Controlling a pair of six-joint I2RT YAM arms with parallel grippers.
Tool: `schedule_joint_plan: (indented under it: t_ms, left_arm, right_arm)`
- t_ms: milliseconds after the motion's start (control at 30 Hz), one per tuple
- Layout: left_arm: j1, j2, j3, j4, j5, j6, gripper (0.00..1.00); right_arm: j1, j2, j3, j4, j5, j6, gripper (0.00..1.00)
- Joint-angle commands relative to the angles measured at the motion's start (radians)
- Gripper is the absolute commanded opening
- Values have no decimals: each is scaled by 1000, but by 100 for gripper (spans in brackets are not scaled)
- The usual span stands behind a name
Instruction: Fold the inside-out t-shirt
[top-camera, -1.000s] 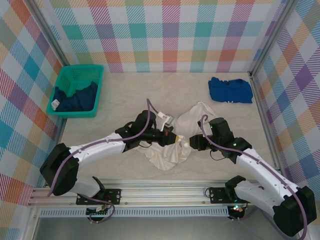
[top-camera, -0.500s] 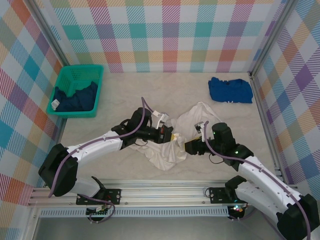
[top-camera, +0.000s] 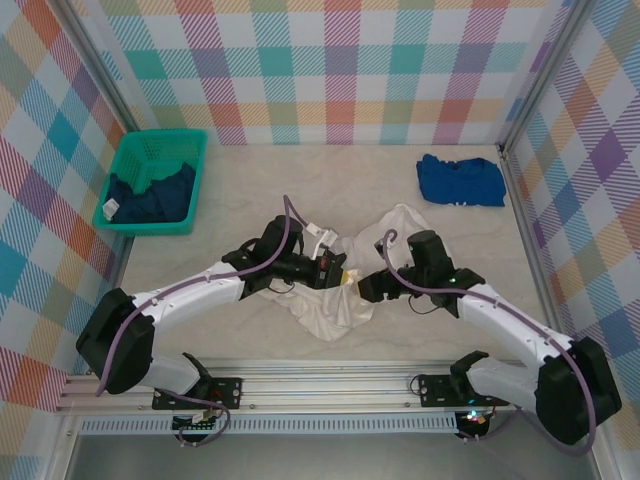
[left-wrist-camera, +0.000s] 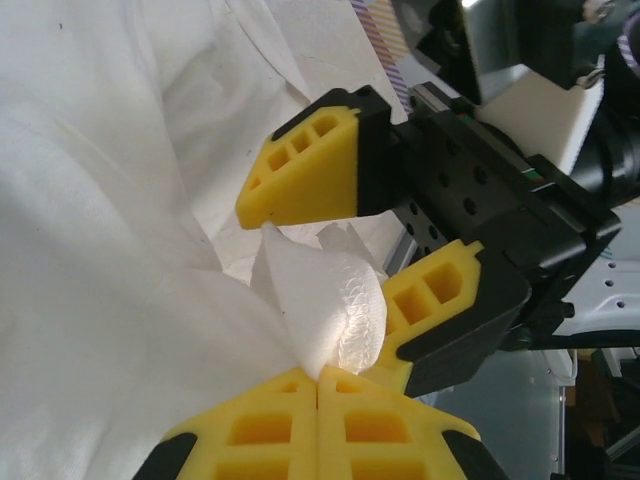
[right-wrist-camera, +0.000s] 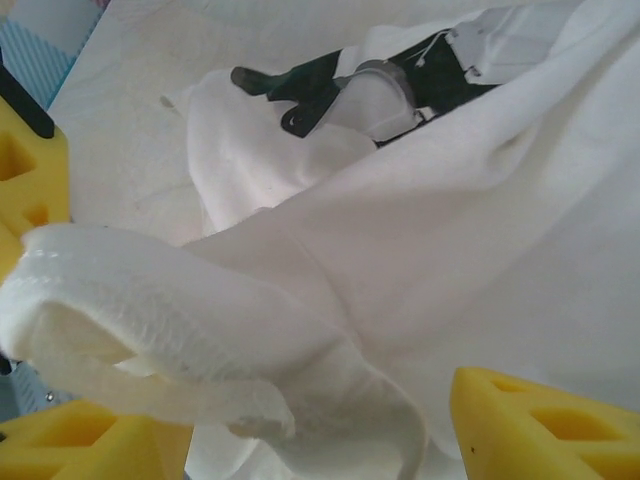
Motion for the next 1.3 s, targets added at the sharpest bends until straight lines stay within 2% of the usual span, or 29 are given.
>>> schedule_joint_plan:
  t_ms: [0,133,267,367,500,567,733,800,900,1033,1133,1267]
  left_arm:
    - [9,-34,-5,-20,24,31,0]
    - [13,-42,-7,-33,6,38,0]
    - [23,-46,-17,-34,-20,34,0]
    - [31,-40,-19,-35,-44,28,0]
    - [36,-31,-2,-80,-133,26,0]
    - [36,-35,8,-119,-201,41,0]
    - [-5,-119,-25,-162,-404,54,29]
    - [-55,-159,-44,-149,-446,63,34]
    - [-136,-185,-59,-123,-455,75,34]
    - [-225,-123,-56,-90,-449,71,34]
    - [-254,-55,-30,-141,-560,59,34]
    - [-257,8,-26,-149,-613,69,42]
  right_arm:
    - [-7,33,27,83,-142,-31,59]
    - [-7,37,30,93,-167,-30,38]
    - [-8,-9,15,78,-164,-27,26]
    - [-9,-36,-2,74,-155,-14,12]
    - [-8,-59,-6,94,-124,51,1]
    - [-8,-58,8,103,-92,104,0]
    - [-7,4,53,140,-53,270,0]
    - [-7,36,69,147,-41,324,0]
    - [-6,83,100,138,-26,388,0]
    - [-9,115,125,137,-24,429,0]
    - [-12,113,138,115,-19,427,0]
    - [-22,93,135,92,-9,419,0]
